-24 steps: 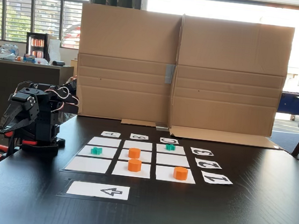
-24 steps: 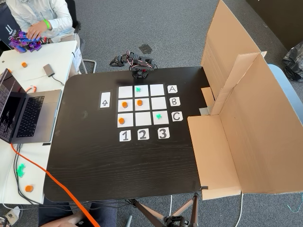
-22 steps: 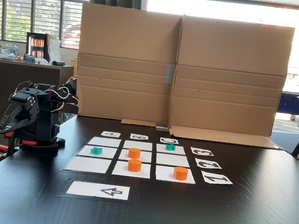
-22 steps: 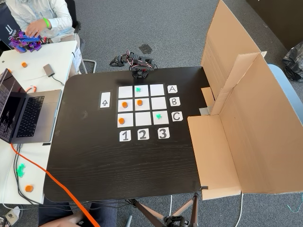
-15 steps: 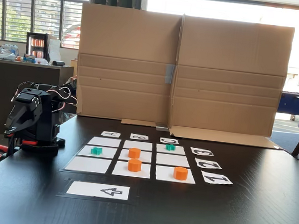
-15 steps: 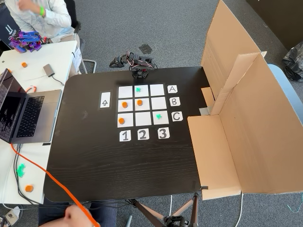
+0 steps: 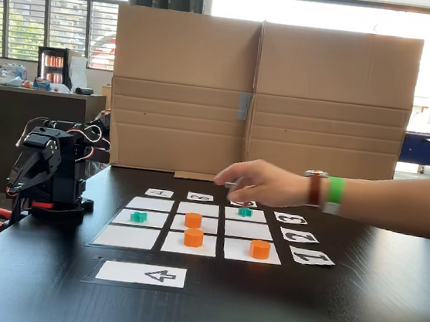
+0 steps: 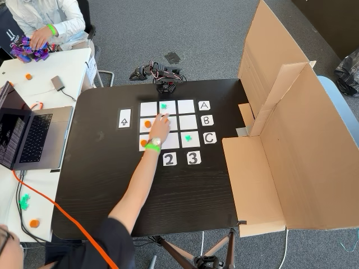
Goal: Pick up the round, orange token and place it in the grid on square B2.
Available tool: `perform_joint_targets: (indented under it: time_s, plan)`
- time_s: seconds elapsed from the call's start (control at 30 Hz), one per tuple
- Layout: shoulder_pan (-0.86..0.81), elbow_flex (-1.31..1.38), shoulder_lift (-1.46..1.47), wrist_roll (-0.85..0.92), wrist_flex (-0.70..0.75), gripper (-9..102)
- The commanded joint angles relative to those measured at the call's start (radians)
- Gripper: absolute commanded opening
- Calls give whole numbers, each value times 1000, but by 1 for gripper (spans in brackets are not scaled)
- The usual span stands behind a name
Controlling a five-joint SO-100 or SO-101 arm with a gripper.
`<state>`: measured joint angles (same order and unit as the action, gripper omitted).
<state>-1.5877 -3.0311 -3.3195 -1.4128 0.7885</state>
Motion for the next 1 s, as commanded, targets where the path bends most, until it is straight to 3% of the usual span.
perform_joint_targets:
  time_s: [0.0, 0.5, 0.97]
  plan:
    - [9, 5, -8, 9, 3, -1]
    - [12, 55, 28, 17, 61, -1]
    - [95, 647, 551, 25, 328, 3]
